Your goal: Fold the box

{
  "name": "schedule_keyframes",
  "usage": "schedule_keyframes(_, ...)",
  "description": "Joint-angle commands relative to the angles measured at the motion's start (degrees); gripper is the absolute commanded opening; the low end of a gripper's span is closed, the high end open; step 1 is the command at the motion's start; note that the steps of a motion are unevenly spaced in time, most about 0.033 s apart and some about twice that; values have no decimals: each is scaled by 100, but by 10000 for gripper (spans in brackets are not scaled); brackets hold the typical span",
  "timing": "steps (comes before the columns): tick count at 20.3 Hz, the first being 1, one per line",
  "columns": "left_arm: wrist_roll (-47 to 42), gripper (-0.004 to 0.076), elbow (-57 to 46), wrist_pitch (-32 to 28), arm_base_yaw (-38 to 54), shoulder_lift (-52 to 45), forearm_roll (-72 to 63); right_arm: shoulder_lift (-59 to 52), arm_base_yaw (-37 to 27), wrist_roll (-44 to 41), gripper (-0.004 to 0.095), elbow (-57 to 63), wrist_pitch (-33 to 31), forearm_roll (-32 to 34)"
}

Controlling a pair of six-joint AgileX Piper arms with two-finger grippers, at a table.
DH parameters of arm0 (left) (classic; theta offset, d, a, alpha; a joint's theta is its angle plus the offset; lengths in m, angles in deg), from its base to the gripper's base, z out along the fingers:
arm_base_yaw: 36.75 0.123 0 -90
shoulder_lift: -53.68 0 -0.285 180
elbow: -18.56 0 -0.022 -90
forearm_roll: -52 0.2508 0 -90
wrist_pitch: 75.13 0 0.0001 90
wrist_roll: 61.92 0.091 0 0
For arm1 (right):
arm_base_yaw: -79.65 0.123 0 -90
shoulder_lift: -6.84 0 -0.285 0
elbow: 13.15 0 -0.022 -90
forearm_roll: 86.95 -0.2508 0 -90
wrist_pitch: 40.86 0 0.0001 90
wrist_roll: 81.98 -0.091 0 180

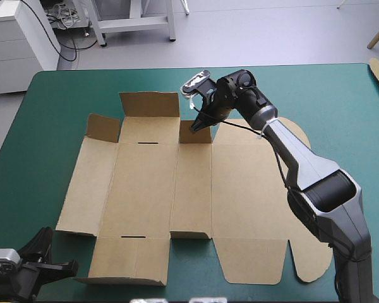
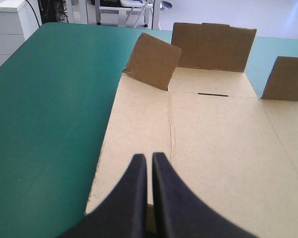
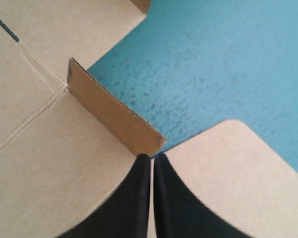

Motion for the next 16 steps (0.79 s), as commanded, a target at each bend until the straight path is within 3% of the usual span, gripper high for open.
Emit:
schedule_keyframes(1, -23, 112, 130, -449, -24, -65, -78, -678, -272, -369, -1, -168, -218, -132)
schedule_keyframes(2, -23, 155, 130, -449, -24, -65, -78, -738, -340, -369, -1, -152, -283, -237)
schedule_keyframes(3, -23, 281, 130, -449, -24, -65, -78, -904, -506, -384, -1, -73, -343, -369)
schedule_keyframes(5, -23, 426, 130, -449, -24, -65, -78, -1226, -721, -451, -1, 368, -239, -394)
schedule_keyframes(8, -23, 444, 130, -463, -24, -65, -78, -1867, -982, -519, -1, 1378, 191, -432)
schedule_keyframes(11, -23, 443, 130, -891, -24, 30, 22, -3055, -1252, -598, -1, 3062, 1101, -409)
schedule_keyframes(14, 17, 442, 141, -1618, -24, 838, 30, -4138, -1448, -718, -2, 4140, 1489, -404)
schedule_keyframes(16, 461, 442, 386, -1744, -24, 1608, 15, -4709, -1471, -718, -2, 4679, 1505, -393)
